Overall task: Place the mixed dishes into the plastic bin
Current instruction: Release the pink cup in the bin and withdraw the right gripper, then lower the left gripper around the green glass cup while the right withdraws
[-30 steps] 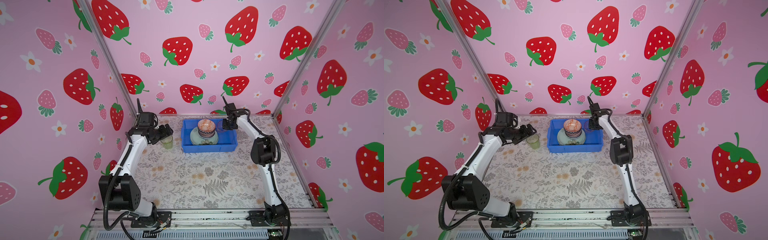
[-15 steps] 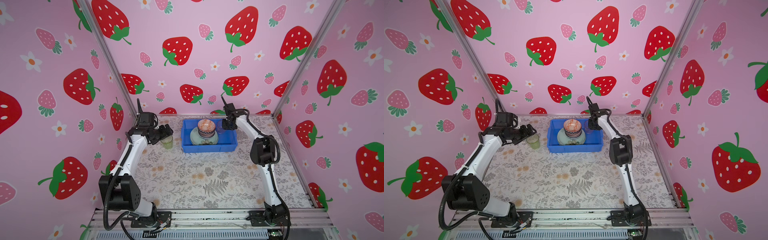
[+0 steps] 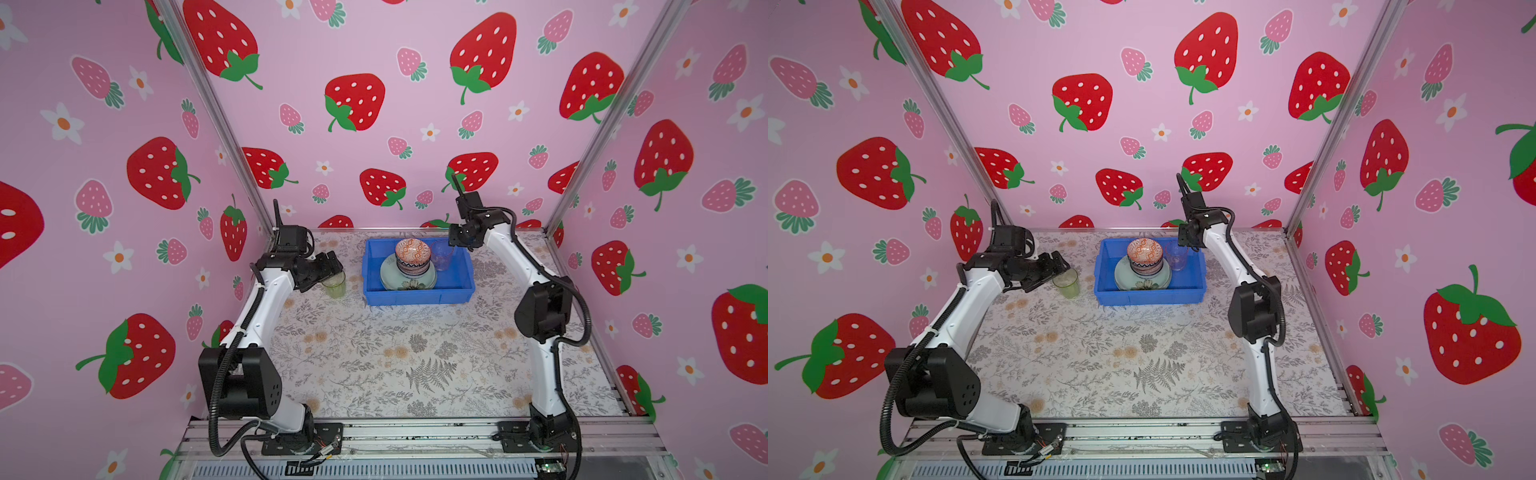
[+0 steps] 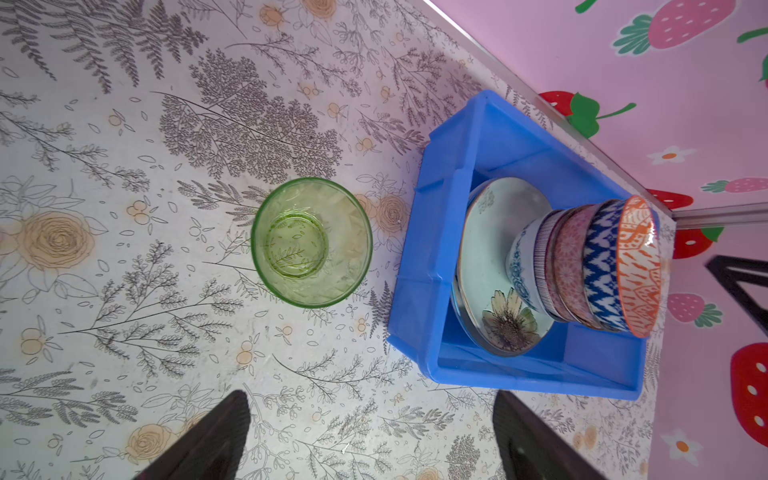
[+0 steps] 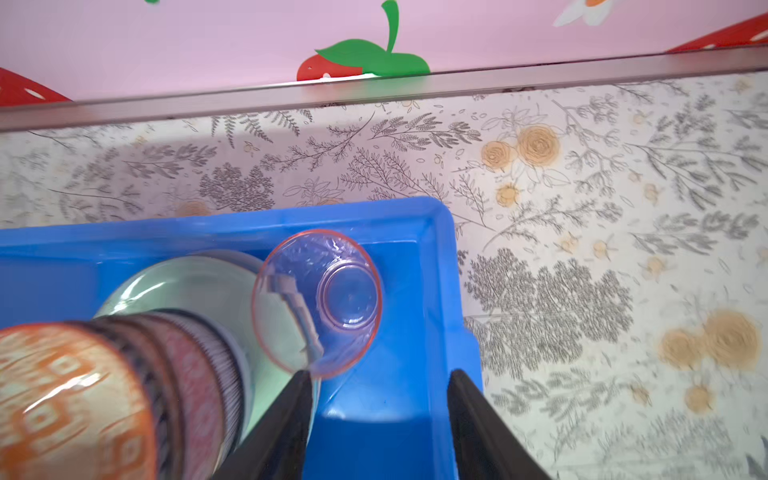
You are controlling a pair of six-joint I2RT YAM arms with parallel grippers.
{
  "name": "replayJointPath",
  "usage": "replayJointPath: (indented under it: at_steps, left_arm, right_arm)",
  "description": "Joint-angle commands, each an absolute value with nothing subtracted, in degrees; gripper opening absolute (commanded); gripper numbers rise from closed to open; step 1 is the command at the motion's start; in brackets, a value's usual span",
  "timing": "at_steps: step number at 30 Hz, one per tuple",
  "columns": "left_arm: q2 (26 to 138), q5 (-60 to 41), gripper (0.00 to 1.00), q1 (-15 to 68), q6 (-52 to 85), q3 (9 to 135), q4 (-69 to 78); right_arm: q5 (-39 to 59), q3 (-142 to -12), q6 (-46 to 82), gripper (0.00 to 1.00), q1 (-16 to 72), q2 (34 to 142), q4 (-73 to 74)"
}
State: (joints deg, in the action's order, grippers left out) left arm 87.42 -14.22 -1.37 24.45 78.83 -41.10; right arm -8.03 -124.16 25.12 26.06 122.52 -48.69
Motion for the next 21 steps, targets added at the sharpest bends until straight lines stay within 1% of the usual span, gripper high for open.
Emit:
replayJointPath:
  at_steps: [1,5,7,8,9,10,14,16,21]
  left_arm:
    - [88.13,-12.49,0.94,-2.94,23.85,81.28,-42.72]
    - [89.02,-10.91,0.95,-3.36,23.60,81.47,-43.32]
    - [89.48,-9.91,0.95,-3.40,23.48,81.47,-43.68]
    - [89.84,-9.42,0.95,-3.42,23.54,81.46,-43.85]
    - [90.11,-9.07,0.95,-3.40,23.62,81.56,-44.09]
    - [90.38,-8.89,0.95,-3.39,23.68,81.53,-44.14]
    - [91.43,-8.22,0.94,-3.35,23.77,81.64,-44.52]
    - [92.05,-6.02,0.93,-3.42,23.77,81.67,-44.71]
    - [93.78,-5.45,0.87,-3.36,24.25,81.95,-44.44]
  right_arm:
    - [-8.89,-117.25,23.39,0.60,26.96,113.79,-47.02]
    - [-6.98,-103.36,22.81,0.66,27.25,102.98,-42.17]
    - [-5.78,-96.76,22.54,0.71,27.27,97.95,-39.86]
    - [-5.27,-93.34,22.19,0.75,27.25,95.35,-38.66]
    - [-4.90,-90.09,21.83,0.91,27.25,92.99,-37.72]
    - [-4.59,-87.66,21.56,0.99,27.25,90.84,-37.08]
    - [-4.49,-80.27,20.83,0.99,27.25,84.40,-37.07]
    - [-3.89,-77.19,20.96,0.99,27.25,81.81,-36.86]
    - [-2.05,-69.72,21.28,0.99,27.25,75.27,-35.57]
